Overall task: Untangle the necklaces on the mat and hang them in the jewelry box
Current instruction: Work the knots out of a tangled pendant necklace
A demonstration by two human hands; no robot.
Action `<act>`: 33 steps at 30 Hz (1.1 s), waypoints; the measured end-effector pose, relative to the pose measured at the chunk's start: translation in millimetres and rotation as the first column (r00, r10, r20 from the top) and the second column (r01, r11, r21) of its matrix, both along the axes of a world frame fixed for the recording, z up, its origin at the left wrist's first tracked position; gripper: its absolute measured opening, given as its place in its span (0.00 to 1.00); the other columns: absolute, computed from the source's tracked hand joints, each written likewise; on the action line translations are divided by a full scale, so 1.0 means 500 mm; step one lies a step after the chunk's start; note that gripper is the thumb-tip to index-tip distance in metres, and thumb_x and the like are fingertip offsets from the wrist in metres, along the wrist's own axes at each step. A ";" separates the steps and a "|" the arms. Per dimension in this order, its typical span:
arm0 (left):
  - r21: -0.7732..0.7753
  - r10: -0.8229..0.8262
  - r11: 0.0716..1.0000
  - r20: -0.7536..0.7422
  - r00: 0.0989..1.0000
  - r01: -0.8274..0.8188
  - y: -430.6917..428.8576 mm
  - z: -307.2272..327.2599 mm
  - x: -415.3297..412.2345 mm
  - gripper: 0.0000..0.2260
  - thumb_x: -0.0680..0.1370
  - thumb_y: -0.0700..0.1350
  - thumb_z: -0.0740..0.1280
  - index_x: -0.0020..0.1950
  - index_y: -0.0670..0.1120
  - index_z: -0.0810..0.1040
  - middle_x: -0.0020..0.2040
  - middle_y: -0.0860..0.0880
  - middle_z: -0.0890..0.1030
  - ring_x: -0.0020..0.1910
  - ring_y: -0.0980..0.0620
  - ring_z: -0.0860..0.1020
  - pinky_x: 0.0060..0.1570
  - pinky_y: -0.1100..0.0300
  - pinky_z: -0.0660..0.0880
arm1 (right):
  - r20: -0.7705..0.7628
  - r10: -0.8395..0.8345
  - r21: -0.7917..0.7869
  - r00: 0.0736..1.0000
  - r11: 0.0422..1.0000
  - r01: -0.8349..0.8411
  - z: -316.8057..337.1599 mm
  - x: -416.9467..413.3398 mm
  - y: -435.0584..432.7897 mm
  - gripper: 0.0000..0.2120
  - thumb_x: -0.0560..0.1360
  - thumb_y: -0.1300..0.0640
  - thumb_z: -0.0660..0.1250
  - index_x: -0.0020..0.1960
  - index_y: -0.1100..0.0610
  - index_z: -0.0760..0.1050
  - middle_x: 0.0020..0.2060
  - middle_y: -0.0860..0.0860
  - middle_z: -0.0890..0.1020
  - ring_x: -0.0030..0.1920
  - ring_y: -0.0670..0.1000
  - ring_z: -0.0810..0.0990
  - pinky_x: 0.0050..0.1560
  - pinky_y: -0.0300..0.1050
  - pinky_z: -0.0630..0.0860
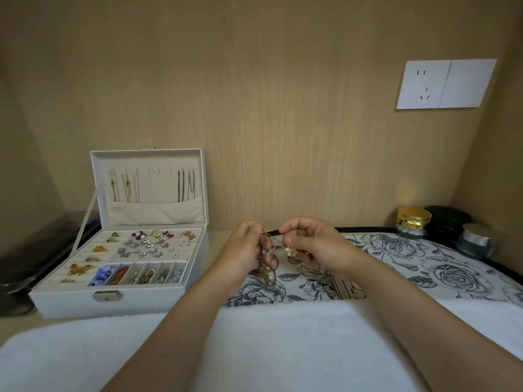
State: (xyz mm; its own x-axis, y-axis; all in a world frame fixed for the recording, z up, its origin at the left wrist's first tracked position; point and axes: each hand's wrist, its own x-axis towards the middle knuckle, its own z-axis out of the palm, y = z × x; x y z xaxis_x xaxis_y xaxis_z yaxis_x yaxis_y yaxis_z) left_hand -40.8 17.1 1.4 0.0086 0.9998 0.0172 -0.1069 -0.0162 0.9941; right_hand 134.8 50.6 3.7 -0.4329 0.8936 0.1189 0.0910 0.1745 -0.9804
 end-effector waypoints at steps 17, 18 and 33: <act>0.181 0.088 0.983 -0.558 0.825 0.018 -0.013 -0.006 -0.020 0.10 0.83 0.52 0.60 0.51 0.48 0.75 0.38 0.50 0.80 0.27 0.61 0.73 0.29 0.66 0.67 | 0.294 0.193 -0.122 0.936 0.979 -0.163 0.003 0.014 -0.013 0.09 0.81 0.53 0.66 0.51 0.53 0.84 0.35 0.50 0.82 0.25 0.47 0.60 0.28 0.44 0.51; 0.208 0.109 0.978 -0.552 0.827 0.010 -0.013 -0.006 -0.021 0.09 0.82 0.52 0.61 0.50 0.48 0.76 0.38 0.50 0.80 0.28 0.60 0.72 0.32 0.64 0.67 | 0.295 0.177 -0.103 0.939 0.983 -0.153 0.004 0.011 -0.014 0.08 0.80 0.53 0.66 0.51 0.54 0.84 0.34 0.49 0.82 0.25 0.47 0.60 0.27 0.42 0.52; 0.252 0.163 0.965 -0.347 0.924 -0.076 -0.013 -0.011 -0.016 0.06 0.81 0.49 0.64 0.49 0.48 0.77 0.27 0.57 0.72 0.22 0.59 0.69 0.29 0.58 0.71 | 0.010 0.221 -0.220 0.975 0.952 -0.214 -0.007 0.011 -0.016 0.06 0.79 0.58 0.65 0.43 0.56 0.76 0.38 0.50 0.82 0.32 0.46 0.72 0.28 0.38 0.59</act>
